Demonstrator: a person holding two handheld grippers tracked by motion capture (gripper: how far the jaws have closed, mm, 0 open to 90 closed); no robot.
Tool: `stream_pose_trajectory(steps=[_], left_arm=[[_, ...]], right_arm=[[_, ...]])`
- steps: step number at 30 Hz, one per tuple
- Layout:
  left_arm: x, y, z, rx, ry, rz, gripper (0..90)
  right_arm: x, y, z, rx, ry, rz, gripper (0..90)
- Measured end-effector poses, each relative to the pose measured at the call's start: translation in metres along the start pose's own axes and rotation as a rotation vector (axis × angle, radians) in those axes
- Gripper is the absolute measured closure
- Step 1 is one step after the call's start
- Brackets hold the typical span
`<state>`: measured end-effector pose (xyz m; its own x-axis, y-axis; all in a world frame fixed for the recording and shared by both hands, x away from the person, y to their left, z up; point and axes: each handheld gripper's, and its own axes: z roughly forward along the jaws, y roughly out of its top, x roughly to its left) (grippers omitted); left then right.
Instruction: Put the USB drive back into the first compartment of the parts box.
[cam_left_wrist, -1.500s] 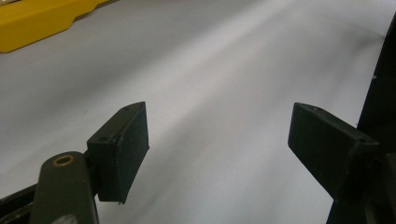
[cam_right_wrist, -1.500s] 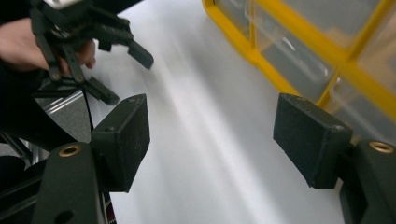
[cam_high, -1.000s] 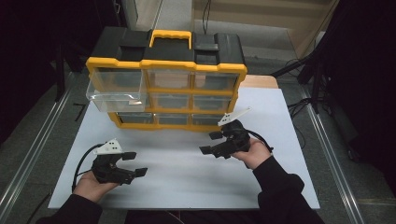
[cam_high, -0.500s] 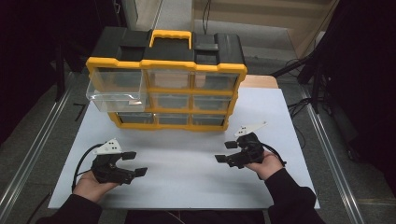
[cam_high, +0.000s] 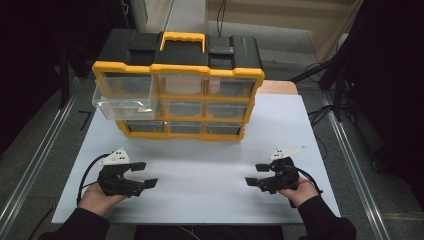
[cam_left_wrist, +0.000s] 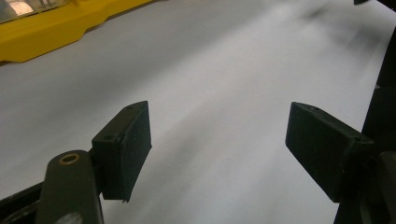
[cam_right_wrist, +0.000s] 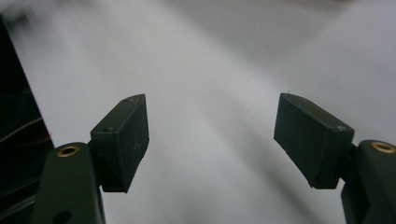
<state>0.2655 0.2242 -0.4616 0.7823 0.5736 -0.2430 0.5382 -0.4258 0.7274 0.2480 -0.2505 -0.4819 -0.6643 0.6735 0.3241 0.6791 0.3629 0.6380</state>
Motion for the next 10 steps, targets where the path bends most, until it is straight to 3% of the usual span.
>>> stream_pose_trajectory(steps=[3, 10], left_arm=[[0.0002, 0.0, -0.0001, -0.001, 0.0, -0.001, 23.4], [0.0, -0.0002, 0.0003, 0.005, 0.0, 0.004, 23.2]], right_arm=[[-0.0007, -0.0094, -0.0005, 0.015, -0.013, -0.014, 24.5], [-0.0037, -0.0121, -0.0017, 0.007, -0.011, 0.012, 22.8]])
